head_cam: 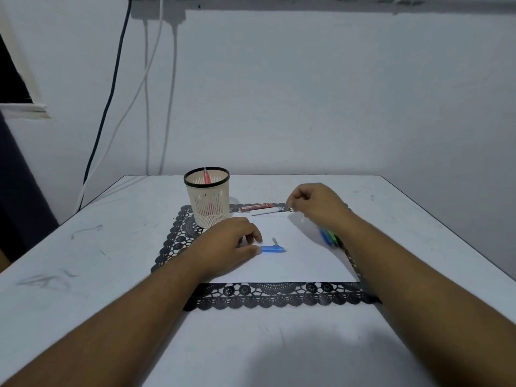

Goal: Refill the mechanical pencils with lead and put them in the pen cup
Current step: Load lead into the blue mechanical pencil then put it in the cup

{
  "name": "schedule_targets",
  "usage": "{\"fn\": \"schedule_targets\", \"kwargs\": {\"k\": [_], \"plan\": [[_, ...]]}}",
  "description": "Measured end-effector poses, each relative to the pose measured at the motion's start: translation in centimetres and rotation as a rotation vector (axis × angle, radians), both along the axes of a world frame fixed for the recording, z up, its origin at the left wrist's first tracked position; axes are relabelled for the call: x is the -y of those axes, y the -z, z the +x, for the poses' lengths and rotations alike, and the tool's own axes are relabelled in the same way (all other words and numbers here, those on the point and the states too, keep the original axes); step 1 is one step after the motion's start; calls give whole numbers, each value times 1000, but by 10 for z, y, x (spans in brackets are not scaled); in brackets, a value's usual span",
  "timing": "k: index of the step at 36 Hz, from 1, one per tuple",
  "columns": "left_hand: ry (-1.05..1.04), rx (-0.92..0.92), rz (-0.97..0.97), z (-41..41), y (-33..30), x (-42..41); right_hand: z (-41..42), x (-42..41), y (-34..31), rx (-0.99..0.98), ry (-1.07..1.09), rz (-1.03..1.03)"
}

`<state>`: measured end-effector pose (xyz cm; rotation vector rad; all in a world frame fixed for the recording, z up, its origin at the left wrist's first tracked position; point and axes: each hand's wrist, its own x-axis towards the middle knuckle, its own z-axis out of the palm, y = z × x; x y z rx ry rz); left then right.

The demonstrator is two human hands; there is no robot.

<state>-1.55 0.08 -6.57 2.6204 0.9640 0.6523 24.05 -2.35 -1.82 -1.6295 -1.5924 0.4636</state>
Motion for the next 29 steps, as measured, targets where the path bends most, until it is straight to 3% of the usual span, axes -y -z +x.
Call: {"fn": "schedule_targets", "kwargs": {"k": [6,11,13,17,22,25,29], "plan": [[-4,16,-18,-1,-1,0,-3,-35,-1,227,30,-80],[-34,-6,-12,6,-3,4,-16,-57,7,592,-54,-138],[-46,-12,-11,8,-4,6,-21,-64,12,656,-35,-170],[-42,-22,-8,9,-5,7,-25,-75,11,689,5,-151],[-33,11,-35,7,-7,3,-27,-90,-2,570,6,-120],[-36,31,-43,6,-4,1,-33,-94,0,624,-113,-182],[-30,34,-45,4,-2,-1,-41,-97,3,668,-107,-226]]}}
